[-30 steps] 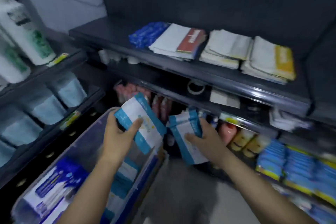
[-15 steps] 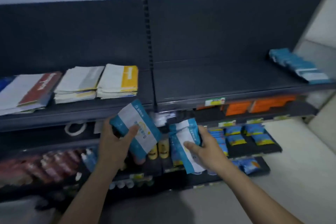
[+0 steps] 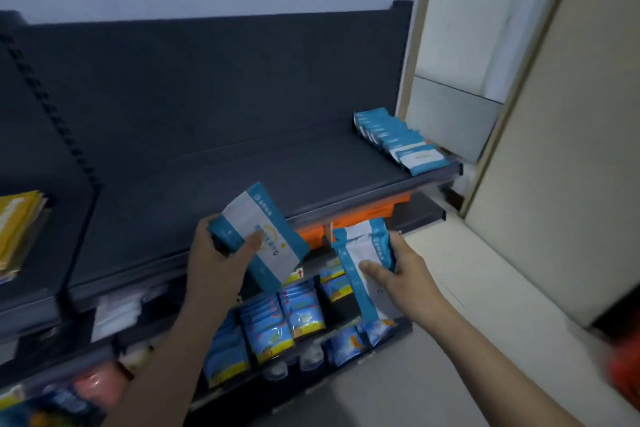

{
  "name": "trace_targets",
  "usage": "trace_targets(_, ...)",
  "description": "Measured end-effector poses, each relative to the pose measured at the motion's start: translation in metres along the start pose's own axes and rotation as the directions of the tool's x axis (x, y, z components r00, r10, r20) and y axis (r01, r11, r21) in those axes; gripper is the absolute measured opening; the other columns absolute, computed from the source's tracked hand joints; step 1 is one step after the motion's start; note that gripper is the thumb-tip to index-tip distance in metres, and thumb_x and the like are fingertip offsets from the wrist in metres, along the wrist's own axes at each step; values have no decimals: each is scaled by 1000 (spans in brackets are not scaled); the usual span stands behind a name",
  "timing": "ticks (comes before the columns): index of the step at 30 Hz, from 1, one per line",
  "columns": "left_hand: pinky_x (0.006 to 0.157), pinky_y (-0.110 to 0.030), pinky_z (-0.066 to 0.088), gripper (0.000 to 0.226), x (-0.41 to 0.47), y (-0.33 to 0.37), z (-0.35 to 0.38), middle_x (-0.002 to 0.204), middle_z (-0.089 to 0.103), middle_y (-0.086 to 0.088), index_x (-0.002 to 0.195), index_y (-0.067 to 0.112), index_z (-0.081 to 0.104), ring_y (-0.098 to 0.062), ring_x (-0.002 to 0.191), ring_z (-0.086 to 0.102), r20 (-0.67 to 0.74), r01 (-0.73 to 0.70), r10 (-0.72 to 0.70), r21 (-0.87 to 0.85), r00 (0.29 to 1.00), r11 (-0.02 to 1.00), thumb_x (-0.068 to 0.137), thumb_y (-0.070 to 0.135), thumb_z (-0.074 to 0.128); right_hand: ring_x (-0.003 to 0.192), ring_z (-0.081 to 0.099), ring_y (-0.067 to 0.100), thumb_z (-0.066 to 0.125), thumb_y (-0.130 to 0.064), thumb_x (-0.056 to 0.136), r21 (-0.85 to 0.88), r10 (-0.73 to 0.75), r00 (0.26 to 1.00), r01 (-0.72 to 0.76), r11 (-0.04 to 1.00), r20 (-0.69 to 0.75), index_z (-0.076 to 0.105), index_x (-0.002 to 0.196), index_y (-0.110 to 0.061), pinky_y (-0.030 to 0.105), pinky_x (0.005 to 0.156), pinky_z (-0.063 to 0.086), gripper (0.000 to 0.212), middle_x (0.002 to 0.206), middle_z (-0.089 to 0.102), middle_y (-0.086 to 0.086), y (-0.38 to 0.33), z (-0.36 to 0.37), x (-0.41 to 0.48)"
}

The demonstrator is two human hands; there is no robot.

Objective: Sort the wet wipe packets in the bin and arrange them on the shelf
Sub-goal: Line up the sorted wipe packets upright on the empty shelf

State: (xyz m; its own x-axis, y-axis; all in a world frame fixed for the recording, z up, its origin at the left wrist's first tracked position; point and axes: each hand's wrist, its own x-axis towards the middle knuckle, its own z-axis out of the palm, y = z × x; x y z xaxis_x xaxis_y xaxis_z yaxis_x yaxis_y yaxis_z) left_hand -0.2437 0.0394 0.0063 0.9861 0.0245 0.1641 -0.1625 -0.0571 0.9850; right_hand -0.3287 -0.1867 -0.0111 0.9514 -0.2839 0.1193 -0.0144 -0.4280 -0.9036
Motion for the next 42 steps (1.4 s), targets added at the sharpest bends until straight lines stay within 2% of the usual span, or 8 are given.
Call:
trace_targets(4,72,-35,52,38,42,-4,45,100,58,8,97,34,47,-10,92,59,23,10,-10,-17,1000,1000,79,16,75,77,59,-1,65,-14,86,-36,24,999,-25,999,-44,51,105,-21,14,66,44,25,89,63,-10,19,-23,38)
trace_targets(9,66,-21,46,40,112,-22,87,99,57,9,110,23,46,-3,86,57,14,13,-12,-58,1000,998,81,12,72,78,59,-2,65,-16,87,-89,-8,999,5,996,-33,49,104,-31,11,64,43,27,89,63,-13,29,-40,111)
trace_targets(17,69,-22,46,45,244,-51,133,100,54,10,114,21,45,-2,86,54,-23,70,-70,-25,997,997,80,13,74,78,54,3,65,-22,87,-312,-107,994,102,945,1,44,99,-31,13,63,39,26,82,55,-19,26,-54,264)
trace_targets(21,67,-22,47,51,287,-65,149,100,53,13,115,25,42,-1,87,55,-58,105,-105,-14,993,994,79,8,74,85,55,19,60,-27,90,-572,-147,980,200,796,137,43,101,-22,33,68,43,21,87,53,-7,30,-48,326)
trace_targets(25,69,-22,47,62,307,-77,156,104,51,11,125,28,39,0,88,53,-97,160,-159,5,983,987,79,5,74,102,55,28,54,-28,92,-742,-107,927,355,568,361,42,119,-16,33,71,38,32,114,56,6,36,-35,376)
trace_targets(33,77,-35,54,62,312,-80,149,104,63,0,116,20,49,-17,92,63,-211,331,-306,94,928,939,67,-5,80,115,48,26,51,-30,93,-682,-114,748,648,338,654,36,134,-18,36,86,34,46,127,52,6,61,-15,456)
trace_targets(35,80,-40,55,61,307,-77,147,102,66,-3,114,19,51,-21,92,66,-230,397,-367,99,901,912,66,-5,81,113,48,26,55,-30,90,-624,-139,697,699,349,704,36,135,-18,36,86,34,50,126,53,6,65,-17,466)
trace_targets(42,56,-24,54,32,285,-71,154,102,68,-8,115,14,52,-17,84,68,-298,500,-479,-9,825,866,87,7,66,105,54,24,64,-29,82,-502,-174,595,774,386,784,42,126,-19,34,82,38,50,118,57,4,65,-19,495)
